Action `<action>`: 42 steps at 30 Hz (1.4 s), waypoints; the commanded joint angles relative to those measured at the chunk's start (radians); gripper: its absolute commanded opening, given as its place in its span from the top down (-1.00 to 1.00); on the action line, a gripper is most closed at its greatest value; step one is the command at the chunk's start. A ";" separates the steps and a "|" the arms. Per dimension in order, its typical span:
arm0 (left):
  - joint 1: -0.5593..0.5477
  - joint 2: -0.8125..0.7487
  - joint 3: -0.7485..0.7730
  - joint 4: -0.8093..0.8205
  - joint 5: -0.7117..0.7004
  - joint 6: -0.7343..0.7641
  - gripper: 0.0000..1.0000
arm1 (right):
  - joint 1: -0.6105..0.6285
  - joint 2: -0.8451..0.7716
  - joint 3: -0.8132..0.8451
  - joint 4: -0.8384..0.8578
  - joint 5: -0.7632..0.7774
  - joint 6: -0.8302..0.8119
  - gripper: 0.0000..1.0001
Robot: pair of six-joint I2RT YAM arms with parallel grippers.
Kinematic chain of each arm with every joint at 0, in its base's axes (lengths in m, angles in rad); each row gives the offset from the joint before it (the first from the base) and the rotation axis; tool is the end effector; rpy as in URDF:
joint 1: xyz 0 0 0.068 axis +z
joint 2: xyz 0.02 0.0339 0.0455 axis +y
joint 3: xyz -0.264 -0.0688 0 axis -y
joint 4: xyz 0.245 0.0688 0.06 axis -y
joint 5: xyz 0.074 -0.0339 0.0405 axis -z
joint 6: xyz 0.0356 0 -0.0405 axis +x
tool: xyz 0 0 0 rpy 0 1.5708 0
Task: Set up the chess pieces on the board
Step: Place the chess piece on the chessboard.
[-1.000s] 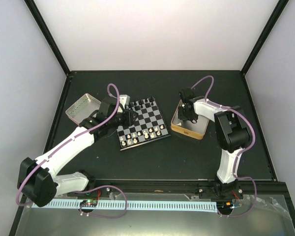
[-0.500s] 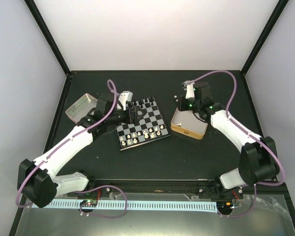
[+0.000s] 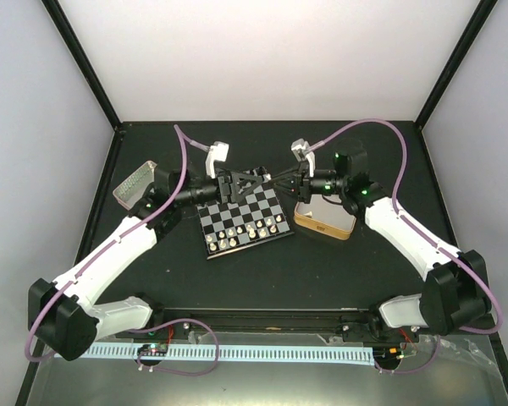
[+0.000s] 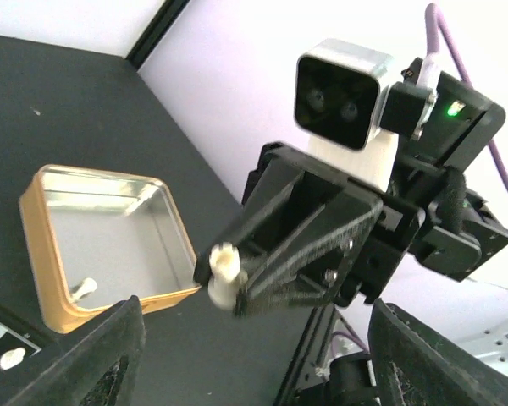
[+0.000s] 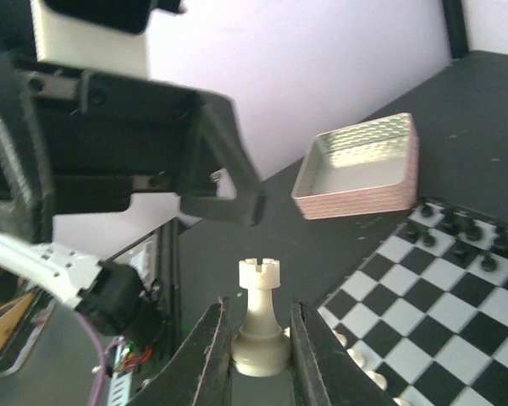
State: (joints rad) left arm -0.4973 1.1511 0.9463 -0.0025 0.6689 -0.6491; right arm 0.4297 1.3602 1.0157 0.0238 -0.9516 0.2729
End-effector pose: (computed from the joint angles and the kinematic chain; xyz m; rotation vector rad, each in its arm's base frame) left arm 0.2217 -0.1455 0.3425 0.3880 1.9240 -1.3830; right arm 0.2657 0.1536 0.3156 -0.8341 1.7980 1.3601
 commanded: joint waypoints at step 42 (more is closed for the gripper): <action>0.005 0.136 0.107 -0.086 0.128 0.042 0.97 | 0.045 0.005 0.063 -0.115 -0.056 -0.116 0.04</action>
State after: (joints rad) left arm -0.4866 1.3090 1.0191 -0.0113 0.8925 -0.6857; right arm 0.4709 1.3754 1.0531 -0.0727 -1.0473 0.1745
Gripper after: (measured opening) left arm 0.095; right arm 0.403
